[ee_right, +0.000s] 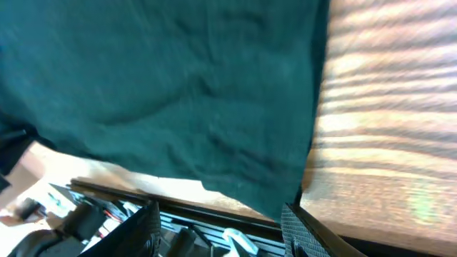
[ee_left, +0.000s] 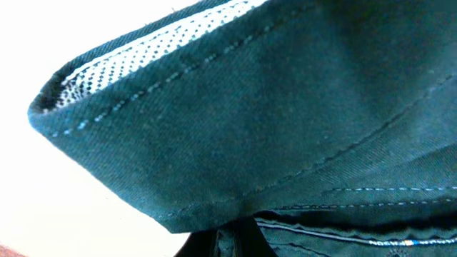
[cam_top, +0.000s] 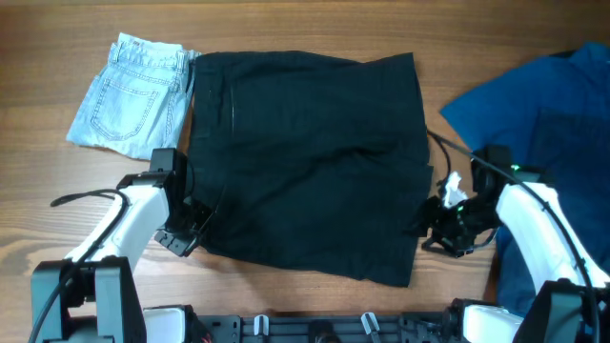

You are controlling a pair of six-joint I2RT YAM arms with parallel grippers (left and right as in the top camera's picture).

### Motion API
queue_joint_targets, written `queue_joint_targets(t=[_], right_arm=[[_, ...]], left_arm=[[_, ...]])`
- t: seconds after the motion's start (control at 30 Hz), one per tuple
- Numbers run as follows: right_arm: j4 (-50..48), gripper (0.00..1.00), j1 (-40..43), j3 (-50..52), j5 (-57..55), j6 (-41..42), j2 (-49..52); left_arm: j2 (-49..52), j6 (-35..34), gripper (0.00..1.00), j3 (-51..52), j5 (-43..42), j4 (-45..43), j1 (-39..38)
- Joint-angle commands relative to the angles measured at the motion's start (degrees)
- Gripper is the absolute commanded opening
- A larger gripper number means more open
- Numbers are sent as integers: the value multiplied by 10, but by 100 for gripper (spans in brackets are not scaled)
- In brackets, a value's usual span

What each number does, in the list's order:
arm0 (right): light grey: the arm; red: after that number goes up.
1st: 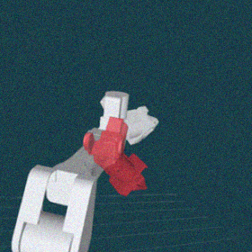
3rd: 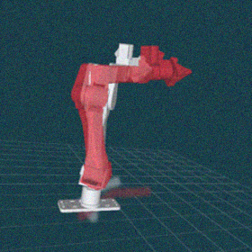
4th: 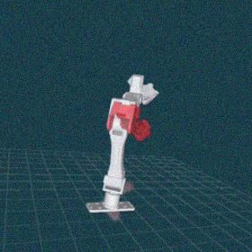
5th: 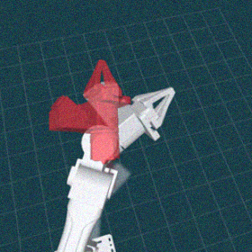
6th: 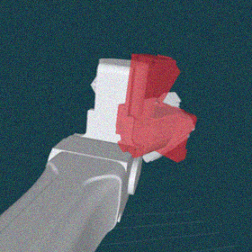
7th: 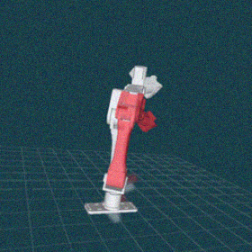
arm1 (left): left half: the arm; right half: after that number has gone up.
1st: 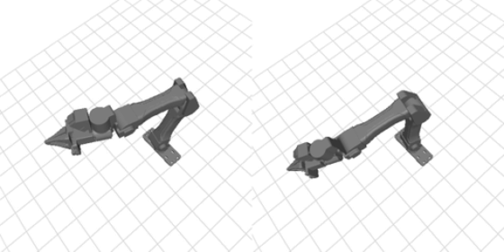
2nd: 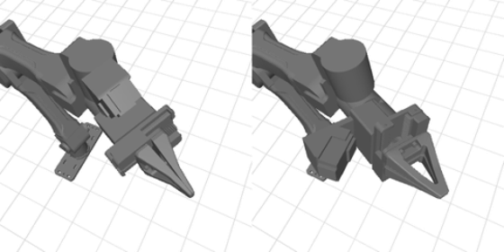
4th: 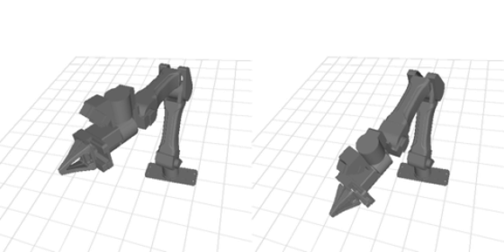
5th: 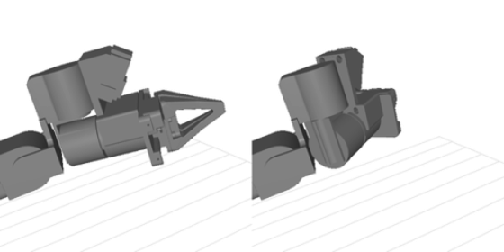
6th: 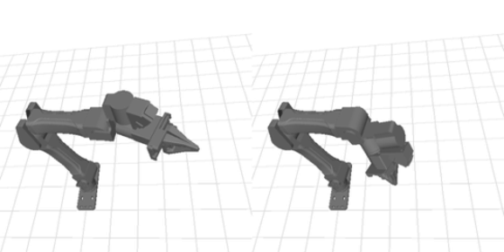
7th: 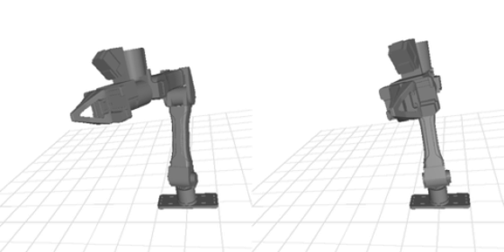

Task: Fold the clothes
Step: 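Lift the bottom edge with both grippers and fold it up over the top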

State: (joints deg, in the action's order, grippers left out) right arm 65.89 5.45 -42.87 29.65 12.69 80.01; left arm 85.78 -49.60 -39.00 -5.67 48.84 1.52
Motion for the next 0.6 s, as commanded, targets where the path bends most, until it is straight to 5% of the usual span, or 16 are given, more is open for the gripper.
queue_joint_targets(t=[0.0,0.47,0.57], right_arm=[[-4,55,-39,28,17,59,-5],[-87,71,-143,151,-57,204,-5],[-107,67,-143,155,-77,223,-5]], left_arm=[[-19,14,4,10,-7,-16,3],[-33,29,8,9,-12,-20,3],[-33,29,9,9,-12,-20,3]])
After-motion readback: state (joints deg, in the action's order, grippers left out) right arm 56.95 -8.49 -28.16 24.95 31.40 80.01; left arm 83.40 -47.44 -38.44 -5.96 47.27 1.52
